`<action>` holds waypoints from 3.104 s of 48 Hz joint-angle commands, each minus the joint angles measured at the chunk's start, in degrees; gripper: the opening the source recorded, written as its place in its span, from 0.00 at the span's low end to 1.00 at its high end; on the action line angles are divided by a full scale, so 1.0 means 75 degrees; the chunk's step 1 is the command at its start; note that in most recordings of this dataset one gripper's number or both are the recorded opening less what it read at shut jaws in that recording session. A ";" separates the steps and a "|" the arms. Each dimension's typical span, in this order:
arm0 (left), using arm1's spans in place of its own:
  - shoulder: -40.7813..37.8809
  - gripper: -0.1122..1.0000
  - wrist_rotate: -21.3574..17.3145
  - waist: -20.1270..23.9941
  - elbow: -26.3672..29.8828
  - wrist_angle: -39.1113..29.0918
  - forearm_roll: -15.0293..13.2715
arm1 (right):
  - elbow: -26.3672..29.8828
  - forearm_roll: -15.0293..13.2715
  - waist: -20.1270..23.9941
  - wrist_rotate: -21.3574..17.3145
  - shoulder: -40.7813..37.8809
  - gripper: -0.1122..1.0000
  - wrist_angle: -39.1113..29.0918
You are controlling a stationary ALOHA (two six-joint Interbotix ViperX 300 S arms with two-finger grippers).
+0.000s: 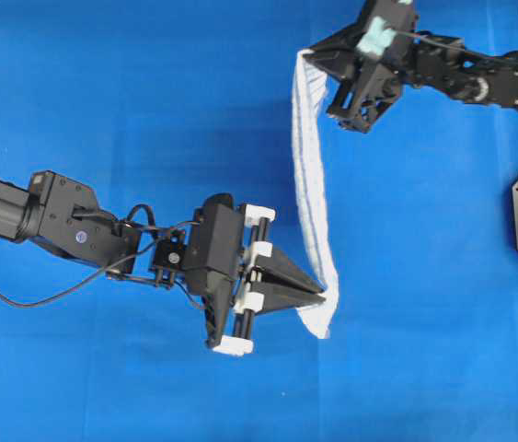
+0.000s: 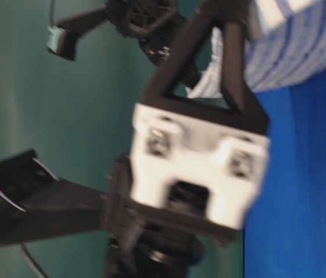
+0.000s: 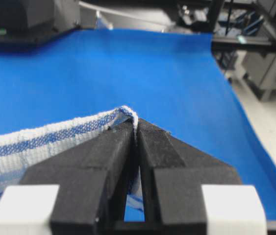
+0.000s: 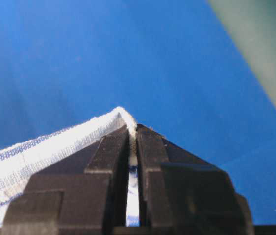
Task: Fold the blue towel.
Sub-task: 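Rotate the lifted strip to vertical, right gripper moving to the far side, then lay the strip down vertically and open both grippers, then move both grippers to the strip's far end and grasp its corners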
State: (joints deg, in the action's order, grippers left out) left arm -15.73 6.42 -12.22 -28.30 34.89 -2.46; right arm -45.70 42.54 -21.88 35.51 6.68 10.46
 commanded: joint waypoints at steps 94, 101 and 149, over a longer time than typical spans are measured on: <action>0.3199 0.90 0.1898 -0.0820 -0.2672 -0.2344 -0.0188 | 0.1758 -0.0328 0.0398 0.0094 -0.0949 0.92 -0.0961; 0.3527 0.90 0.1723 -0.0563 -0.2766 -0.2402 -0.0129 | 0.1160 -0.0328 0.0410 0.0023 -0.0305 0.92 -0.0891; 0.2836 0.90 -0.0973 0.3574 -0.2484 -0.2402 -0.0117 | -0.0152 -0.0129 0.0375 -0.0070 0.0117 0.92 0.0082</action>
State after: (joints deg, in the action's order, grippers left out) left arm 7.03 -0.18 11.95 -48.69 15.91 -3.43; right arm -47.55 41.48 -18.81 34.98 8.44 9.40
